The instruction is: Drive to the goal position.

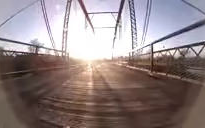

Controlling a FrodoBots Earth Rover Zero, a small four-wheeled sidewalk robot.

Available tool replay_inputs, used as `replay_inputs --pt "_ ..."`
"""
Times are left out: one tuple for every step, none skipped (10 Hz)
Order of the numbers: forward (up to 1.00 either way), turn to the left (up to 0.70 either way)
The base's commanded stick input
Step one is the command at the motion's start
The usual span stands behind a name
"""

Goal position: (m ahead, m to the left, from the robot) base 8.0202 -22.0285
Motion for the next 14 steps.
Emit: replay_inputs --pt "0.70 0.00" --pt "0.70 0.00" --pt "0.70 0.00" --pt "0.70 0.00" --pt "0.70 0.00" --pt "0.70 0.00" --pt "0.70 0.00" --pt "0.70 0.00" --pt "0.70 0.00" --pt "0.70 0.00" --pt "0.70 0.00" --pt "0.70 0.00" --pt "0.70 0.00" --pt "0.70 0.00"
